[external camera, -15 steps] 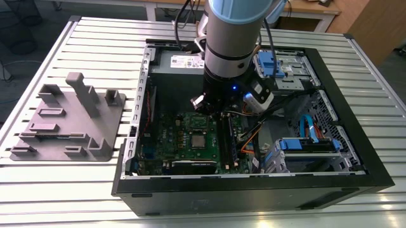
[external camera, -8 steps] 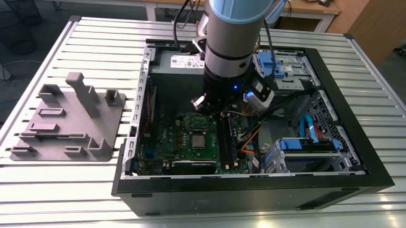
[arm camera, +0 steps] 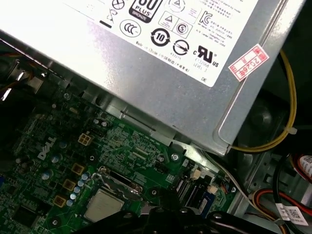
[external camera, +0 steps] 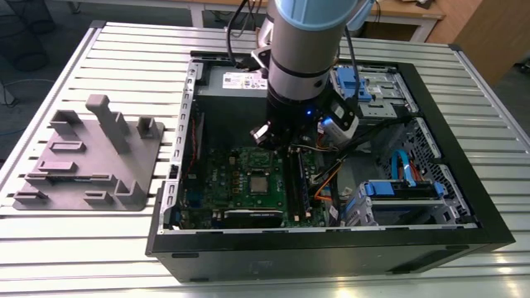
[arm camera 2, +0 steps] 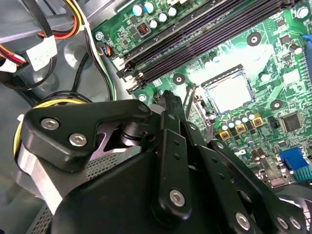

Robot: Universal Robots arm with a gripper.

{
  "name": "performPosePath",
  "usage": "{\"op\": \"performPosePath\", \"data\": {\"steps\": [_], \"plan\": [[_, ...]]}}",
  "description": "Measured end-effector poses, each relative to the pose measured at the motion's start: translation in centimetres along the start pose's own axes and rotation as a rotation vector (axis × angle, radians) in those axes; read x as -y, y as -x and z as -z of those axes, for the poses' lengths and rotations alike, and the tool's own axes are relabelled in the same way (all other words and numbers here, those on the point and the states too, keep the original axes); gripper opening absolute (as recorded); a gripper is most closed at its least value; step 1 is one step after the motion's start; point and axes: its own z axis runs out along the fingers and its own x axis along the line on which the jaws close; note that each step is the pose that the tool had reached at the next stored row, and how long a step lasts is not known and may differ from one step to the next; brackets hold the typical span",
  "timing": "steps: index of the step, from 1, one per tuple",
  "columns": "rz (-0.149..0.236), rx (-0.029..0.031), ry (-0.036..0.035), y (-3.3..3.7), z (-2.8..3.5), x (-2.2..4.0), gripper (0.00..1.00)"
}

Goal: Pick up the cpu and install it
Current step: 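Close the cpu cover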

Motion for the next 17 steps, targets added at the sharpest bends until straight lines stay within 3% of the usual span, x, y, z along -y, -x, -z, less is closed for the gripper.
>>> {"op": "performPosePath", "data": {"steps": [4, 11, 17], "plan": [[0.018, -0.0011, 0.0013, 0.05, -0.01, -0.03, 0.11], [0.094, -0.0057, 0.0064, 0.1, -0.04, -0.1, 0.11], [0.129, -0.0075, 0.0091, 0.26, -0.09, -0.38, 0.11]]}}
